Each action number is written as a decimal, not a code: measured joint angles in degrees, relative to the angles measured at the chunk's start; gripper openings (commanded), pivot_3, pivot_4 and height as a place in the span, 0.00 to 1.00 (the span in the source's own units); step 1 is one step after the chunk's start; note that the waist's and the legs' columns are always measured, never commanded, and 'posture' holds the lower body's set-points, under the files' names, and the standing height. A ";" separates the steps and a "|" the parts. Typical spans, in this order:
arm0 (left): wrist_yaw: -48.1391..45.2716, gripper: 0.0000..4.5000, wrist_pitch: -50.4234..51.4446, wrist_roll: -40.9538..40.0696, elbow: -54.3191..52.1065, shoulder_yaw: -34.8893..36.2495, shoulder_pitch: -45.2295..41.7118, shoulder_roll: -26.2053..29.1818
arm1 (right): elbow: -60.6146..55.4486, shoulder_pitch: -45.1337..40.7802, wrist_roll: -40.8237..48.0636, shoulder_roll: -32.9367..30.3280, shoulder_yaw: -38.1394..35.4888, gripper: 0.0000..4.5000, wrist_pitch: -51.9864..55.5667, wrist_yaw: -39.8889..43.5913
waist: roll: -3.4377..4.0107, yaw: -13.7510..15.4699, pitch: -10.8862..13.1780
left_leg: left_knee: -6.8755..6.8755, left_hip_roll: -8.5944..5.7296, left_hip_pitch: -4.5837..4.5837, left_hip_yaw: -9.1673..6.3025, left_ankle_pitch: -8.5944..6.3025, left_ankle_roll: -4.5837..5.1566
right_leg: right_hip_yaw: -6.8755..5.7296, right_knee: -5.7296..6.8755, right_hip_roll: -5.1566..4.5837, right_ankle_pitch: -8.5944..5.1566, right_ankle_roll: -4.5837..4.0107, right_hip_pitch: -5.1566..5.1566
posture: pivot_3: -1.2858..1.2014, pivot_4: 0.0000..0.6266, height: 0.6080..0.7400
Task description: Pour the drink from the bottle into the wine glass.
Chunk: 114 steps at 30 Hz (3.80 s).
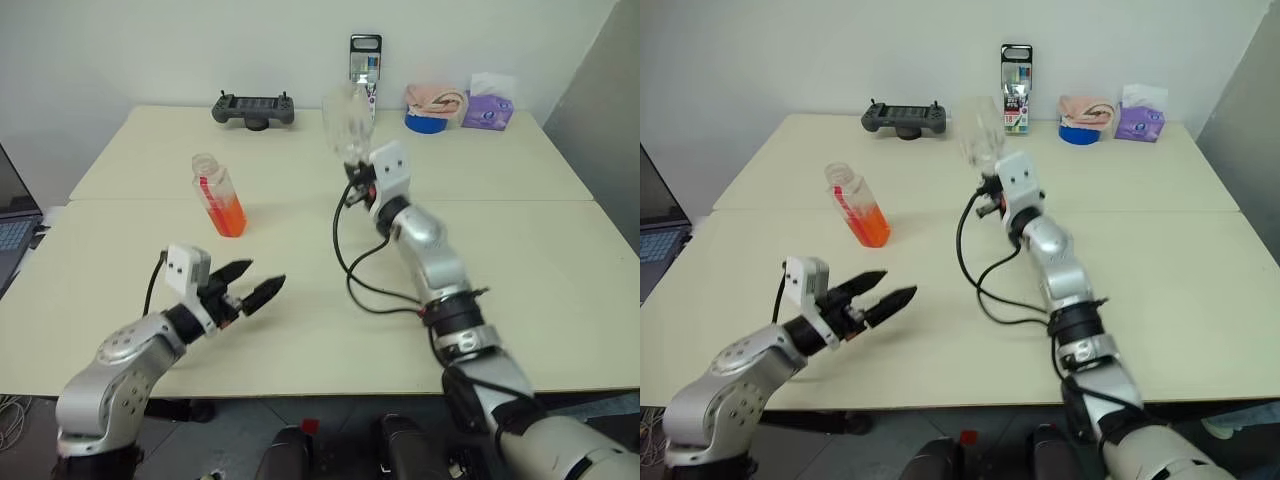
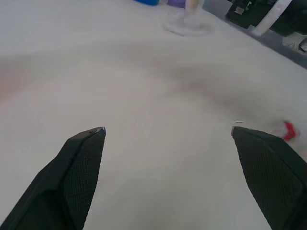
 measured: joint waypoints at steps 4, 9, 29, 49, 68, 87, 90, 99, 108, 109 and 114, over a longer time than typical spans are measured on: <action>0.35 1.00 0.75 -1.60 -1.68 0.39 0.78 0.38 | 0.59 4.66 0.72 1.91 2.02 0.05 -0.07 0.02 | 0.03 0.03 0.02 | 0.03 -0.03 0.03 0.07 0.01 0.00 | 0.01 -0.02 -0.02 -0.01 0.00 0.01 | 0.52 0.24 1.00; 1.40 1.00 1.07 -1.65 -1.85 0.34 1.20 0.44 | 1.74 6.68 0.64 2.76 3.70 0.05 -4.62 -0.30 | 0.02 -0.12 0.00 | 0.02 0.22 0.17 0.03 0.02 0.00 | -0.01 0.05 0.31 -0.01 -0.06 0.05 | 0.52 0.24 1.00; 4.39 1.00 1.05 -1.78 1.33 1.29 -1.76 -1.35 | -0.08 13.26 -2.77 -2.62 13.09 0.42 -0.38 6.31 | -0.23 -0.20 -0.57 | -0.93 0.97 1.55 0.19 -0.01 -0.02 | -0.09 -0.04 0.96 -0.47 -0.75 0.86 | 0.52 0.24 1.00; 9.25 1.00 -7.64 1.76 8.38 4.62 -4.27 -4.76 | -33.15 16.40 3.49 -18.71 10.23 0.99 20.35 15.79 | -0.10 0.14 -0.44 | -0.92 0.87 1.05 0.01 -0.03 -0.07 | -0.18 -0.19 0.88 -0.50 -0.67 0.55 | 0.52 0.24 1.00; 15.31 1.00 -21.23 16.01 26.97 3.32 -21.14 -5.30 | -45.61 -4.45 40.88 -51.53 -10.57 0.99 43.38 42.04 | -0.20 0.21 0.00 | -0.91 0.80 0.91 0.05 -0.05 -0.06 | -0.24 -0.30 0.81 -0.56 -0.49 0.57 | 0.52 0.24 1.00; 11.43 1.00 -29.09 23.46 49.60 -1.83 -38.43 -2.69 | -45.66 -2.99 43.03 -52.30 -6.45 0.99 45.04 39.23 | -0.25 0.37 0.04 | -0.88 0.78 0.82 0.03 -0.09 -0.15 | -0.25 -0.23 0.75 -0.62 -0.37 0.46 | 0.52 0.24 1.00; 11.23 1.00 -31.77 23.69 52.76 -1.90 -40.66 -3.22 | -45.67 -2.82 42.73 -52.36 -6.17 0.99 45.01 38.79 | -0.25 0.38 0.04 | -0.88 0.77 0.82 0.03 -0.09 -0.15 | -0.25 -0.23 0.74 -0.61 -0.37 0.46 | 0.52 0.24 1.00; 10.72 1.00 -39.29 25.51 64.20 -1.99 -45.29 -3.55 | -45.67 -2.10 41.27 -53.05 -4.64 0.99 44.93 38.66 | -0.25 0.35 0.04 | -0.88 0.77 0.80 0.03 -0.09 -0.15 | -0.26 -0.22 0.74 -0.61 -0.36 0.44 | 0.52 0.24 1.00; 8.61 0.71 -45.31 26.20 70.40 -2.14 -48.23 -4.08 | -46.71 -2.08 41.12 -53.03 -3.59 1.00 44.95 38.61 | -0.25 0.35 0.04 | -0.88 0.76 0.79 0.02 -0.09 -0.15 | -0.27 -0.21 0.74 -0.61 -0.36 0.43 | 0.52 0.24 1.00; 8.59 0.64 -45.83 26.26 70.91 -2.25 -48.49 -4.24 | -46.93 -2.08 41.16 -52.97 -3.36 1.00 45.02 38.59 | -0.25 0.35 0.04 | -0.88 0.76 0.79 0.02 -0.09 -0.15 | -0.27 -0.20 0.74 -0.61 -0.36 0.43 | 0.52 0.24 1.00; 8.54 0.47 -47.67 26.26 72.51 -2.30 -48.99 -4.70 | -48.25 -2.02 41.24 -52.22 -2.48 1.00 45.47 37.20 | -0.25 0.35 0.04 | -0.87 0.77 0.80 0.01 -0.09 -0.15 | -0.28 -0.18 0.74 -0.61 -0.36 0.43 | 0.52 0.24 1.00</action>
